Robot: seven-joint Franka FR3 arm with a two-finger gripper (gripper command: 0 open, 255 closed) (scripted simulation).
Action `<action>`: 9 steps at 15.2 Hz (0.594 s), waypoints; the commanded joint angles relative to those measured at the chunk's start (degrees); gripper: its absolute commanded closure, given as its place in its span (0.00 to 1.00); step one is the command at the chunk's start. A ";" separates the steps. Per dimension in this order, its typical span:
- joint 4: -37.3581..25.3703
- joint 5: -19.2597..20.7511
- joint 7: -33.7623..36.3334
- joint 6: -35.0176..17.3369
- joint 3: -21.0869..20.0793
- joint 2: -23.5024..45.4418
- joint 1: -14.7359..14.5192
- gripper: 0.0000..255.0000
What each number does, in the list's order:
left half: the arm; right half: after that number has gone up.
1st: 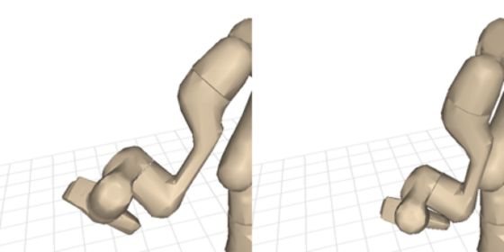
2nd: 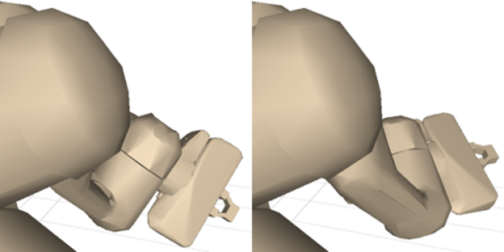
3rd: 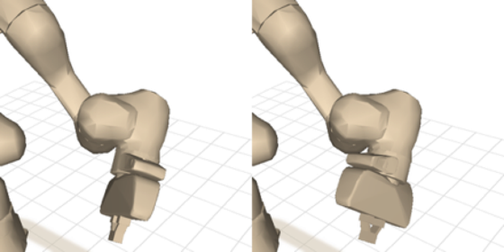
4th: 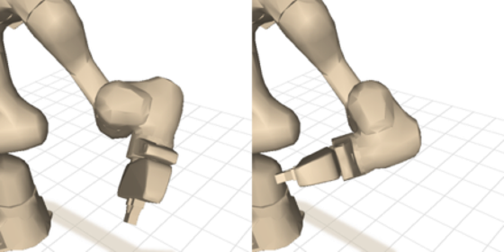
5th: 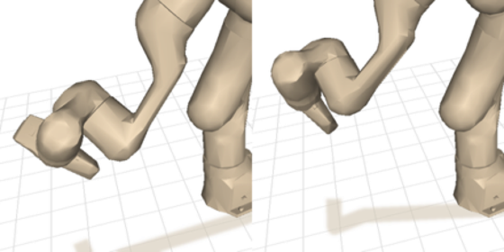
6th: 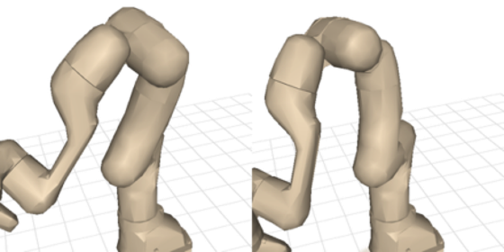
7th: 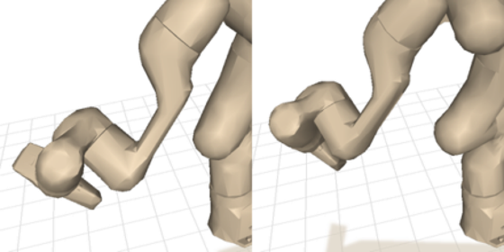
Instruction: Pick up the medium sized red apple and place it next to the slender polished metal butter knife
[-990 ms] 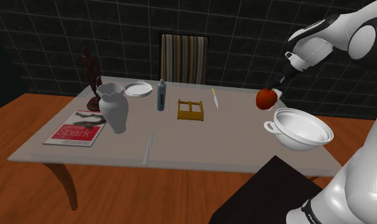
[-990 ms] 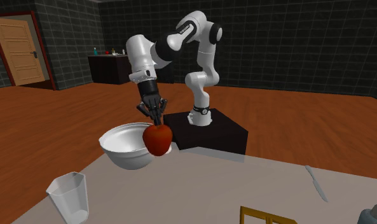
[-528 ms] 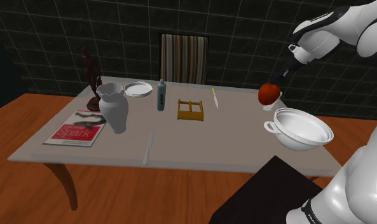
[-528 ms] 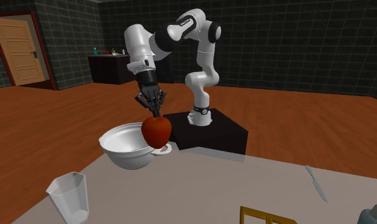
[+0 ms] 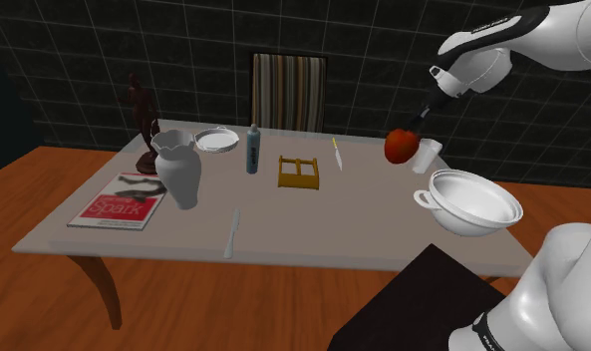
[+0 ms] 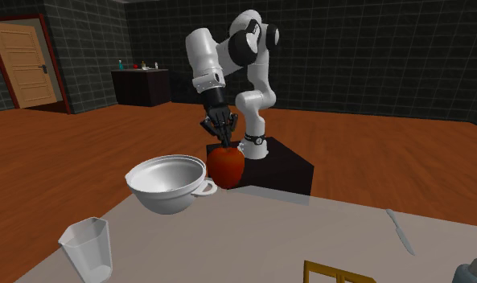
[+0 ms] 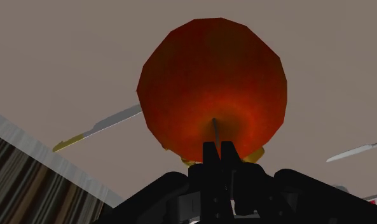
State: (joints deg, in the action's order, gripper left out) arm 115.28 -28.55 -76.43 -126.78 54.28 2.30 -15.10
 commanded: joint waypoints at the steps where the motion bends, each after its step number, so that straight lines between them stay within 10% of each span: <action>1: 1.55 1.72 3.67 -2.33 -1.42 -1.40 -2.00 1.00; 9: 3.65 5.52 16.00 -7.92 -7.21 -2.80 -7.71 1.00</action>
State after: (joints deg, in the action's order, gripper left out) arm 118.90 -23.06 -61.94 -133.93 47.86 -0.83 -22.05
